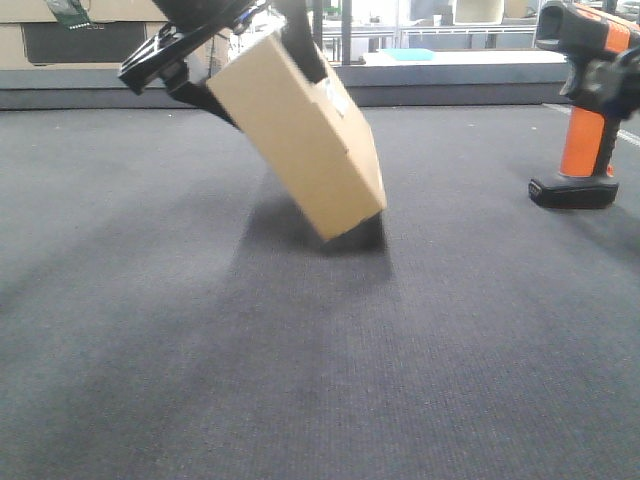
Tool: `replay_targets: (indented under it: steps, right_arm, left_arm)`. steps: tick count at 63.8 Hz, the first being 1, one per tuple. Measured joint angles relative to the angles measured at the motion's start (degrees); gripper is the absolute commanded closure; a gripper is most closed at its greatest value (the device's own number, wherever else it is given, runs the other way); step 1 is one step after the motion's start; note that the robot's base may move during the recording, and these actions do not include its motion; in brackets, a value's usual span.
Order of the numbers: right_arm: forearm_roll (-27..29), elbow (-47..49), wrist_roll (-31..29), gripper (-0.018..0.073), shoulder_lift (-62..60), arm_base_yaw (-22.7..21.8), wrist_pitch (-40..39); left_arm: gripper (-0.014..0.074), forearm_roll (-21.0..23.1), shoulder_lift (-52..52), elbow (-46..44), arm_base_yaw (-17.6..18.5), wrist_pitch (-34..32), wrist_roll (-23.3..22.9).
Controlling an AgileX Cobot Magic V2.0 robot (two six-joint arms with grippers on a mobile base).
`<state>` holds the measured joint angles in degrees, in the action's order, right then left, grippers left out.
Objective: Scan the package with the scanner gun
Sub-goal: 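Lower the box back flat onto the table with the left gripper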
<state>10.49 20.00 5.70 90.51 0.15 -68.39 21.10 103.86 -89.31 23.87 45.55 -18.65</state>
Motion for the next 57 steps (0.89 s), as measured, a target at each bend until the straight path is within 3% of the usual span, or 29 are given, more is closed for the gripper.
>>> replay_targets:
  steps: [6, 9, 20, 25, 28, 38, 47, 57]
  right_arm:
    - [0.5, -2.5, 0.0, 0.0019, -4.2, 0.0, 0.2]
    - [0.5, -4.0, 0.0, 0.0077, -6.2, 0.0, 0.4]
    - [0.6, -7.0, 0.0, 0.0472, -13.2, 0.0, 3.6]
    - [0.6, -7.2, 0.0, 0.0652, -15.8, 0.0, 7.0]
    - [0.5, -7.2, 0.0, 0.0716, -16.9, 0.0, 8.4]
    - [-0.9, -7.2, 0.0, 0.0727, -23.8, 0.0, 13.9]
    - [-1.0, -7.2, -0.1, 0.0727, -33.3, 0.0, 24.8]
    - [-1.2, -7.2, -2.1, 0.0727, -43.8, 0.0, 37.2]
  left_arm:
    - [0.0708, -0.9, -1.0, 0.0, -1.8, 2.1, 0.8]
    - [0.0708, -1.3, -1.8, 0.0, -3.1, 3.1, 1.6]
    - [0.0708, -3.0, -6.1, -0.1, -9.0, 7.5, 5.9]
    - [0.0708, -6.7, -8.0, -0.1, -11.8, 10.5, 8.1]
    - [0.0708, -9.5, -8.5, -0.2, -13.0, 12.3, 8.6]
    - [0.0708, -19.8, -8.9, -0.2, -16.3, 19.3, 9.3]
    - [0.0708, -27.6, -8.9, -0.2, -17.1, 19.8, 9.5]
    - [0.0708, -30.6, -8.9, 0.7, -17.3, 18.0, 9.7]
